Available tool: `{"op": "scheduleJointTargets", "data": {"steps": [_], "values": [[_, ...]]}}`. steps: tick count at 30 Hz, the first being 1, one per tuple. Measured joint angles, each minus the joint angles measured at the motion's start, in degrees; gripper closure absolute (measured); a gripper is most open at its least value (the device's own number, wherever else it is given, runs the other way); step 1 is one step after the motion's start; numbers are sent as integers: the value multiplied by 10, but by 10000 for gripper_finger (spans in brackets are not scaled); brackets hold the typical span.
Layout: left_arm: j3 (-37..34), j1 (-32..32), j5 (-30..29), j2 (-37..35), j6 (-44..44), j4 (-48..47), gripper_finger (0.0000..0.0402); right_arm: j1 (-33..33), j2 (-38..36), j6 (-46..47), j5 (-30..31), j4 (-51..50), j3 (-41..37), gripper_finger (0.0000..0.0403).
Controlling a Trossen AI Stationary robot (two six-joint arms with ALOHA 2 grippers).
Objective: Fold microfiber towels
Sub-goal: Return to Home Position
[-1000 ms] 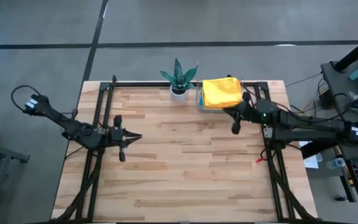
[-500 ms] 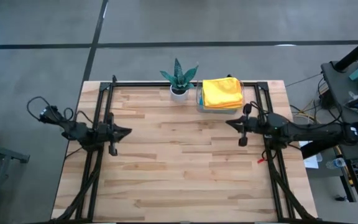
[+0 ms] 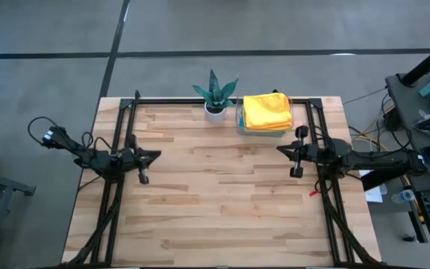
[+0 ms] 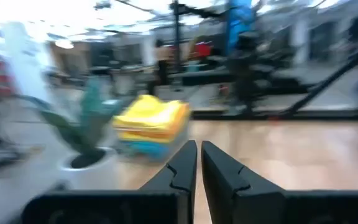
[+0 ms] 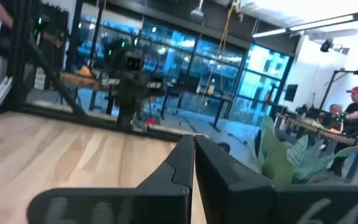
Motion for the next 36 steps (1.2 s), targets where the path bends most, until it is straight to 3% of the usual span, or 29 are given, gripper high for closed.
{"op": "scheduleJointTargets", "data": {"steps": [4,11,24,36], "values": [[0,25,-46,27,62,43,392,0,14,-9,0,-3,0,394],[-1,54,-99,37,69,39,392,0,23,-6,5,-62,0,394],[-1,57,-103,3,48,40,392,0,22,153,5,-152,0,394],[-2,57,-103,14,48,40,392,0,22,165,5,-152,0,394]]}}
